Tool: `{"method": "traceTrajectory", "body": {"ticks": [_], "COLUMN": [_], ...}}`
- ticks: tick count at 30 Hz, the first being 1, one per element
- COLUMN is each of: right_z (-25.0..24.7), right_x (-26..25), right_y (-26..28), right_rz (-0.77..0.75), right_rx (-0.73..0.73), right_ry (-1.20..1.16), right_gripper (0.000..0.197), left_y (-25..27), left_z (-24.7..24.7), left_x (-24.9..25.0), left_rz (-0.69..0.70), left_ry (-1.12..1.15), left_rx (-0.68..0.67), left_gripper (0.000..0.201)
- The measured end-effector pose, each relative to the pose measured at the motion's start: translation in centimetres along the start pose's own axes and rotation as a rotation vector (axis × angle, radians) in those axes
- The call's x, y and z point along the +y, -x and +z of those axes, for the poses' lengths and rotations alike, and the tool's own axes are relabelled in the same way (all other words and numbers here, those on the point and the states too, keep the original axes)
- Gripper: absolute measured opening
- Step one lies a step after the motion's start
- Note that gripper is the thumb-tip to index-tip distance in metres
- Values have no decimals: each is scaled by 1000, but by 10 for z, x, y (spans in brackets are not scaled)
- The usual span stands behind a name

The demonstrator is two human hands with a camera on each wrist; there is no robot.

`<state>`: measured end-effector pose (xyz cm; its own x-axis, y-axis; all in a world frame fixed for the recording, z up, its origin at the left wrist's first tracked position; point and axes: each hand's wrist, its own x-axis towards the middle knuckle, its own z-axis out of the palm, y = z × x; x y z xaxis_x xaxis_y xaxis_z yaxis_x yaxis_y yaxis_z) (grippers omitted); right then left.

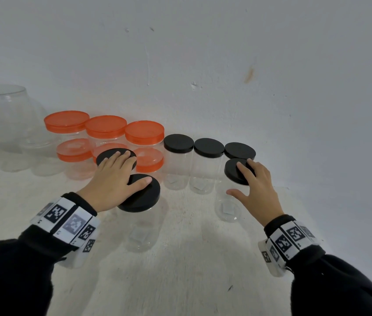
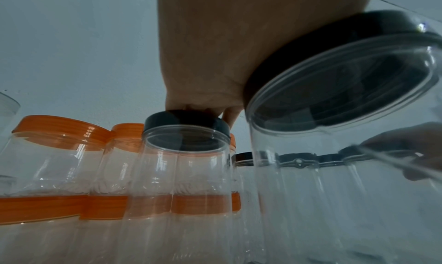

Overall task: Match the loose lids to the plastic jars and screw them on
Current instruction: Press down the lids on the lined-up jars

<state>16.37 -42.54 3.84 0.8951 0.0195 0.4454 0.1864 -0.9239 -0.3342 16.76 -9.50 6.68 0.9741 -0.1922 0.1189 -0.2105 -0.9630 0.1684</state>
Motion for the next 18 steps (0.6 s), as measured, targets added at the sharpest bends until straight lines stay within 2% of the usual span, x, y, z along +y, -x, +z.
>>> {"method": "traceTrajectory", "body": {"ticks": [9, 11, 14, 18], "right_z": [-1, -2, -8, -7], "right_x": [0, -6, -39, -101], "right_y": [-1, -1, 1, 12], "right_rz": [-17, -101, -275, -533], "right_rx": [-20, 46, 121, 56], "right_ry": [39, 80, -27, -229], "right_gripper": [76, 78, 73, 60], "left_y": [-2, -3, -2, 4], "left_z": [-4, -9, -15, -26], "left_x": [-1, -4, -13, -20], "left_rz": [20, 63, 47, 33], "left_ry": [97, 209, 365, 392], "left_rx": [0, 63, 124, 185], "left_gripper": [112, 105, 79, 50]}}
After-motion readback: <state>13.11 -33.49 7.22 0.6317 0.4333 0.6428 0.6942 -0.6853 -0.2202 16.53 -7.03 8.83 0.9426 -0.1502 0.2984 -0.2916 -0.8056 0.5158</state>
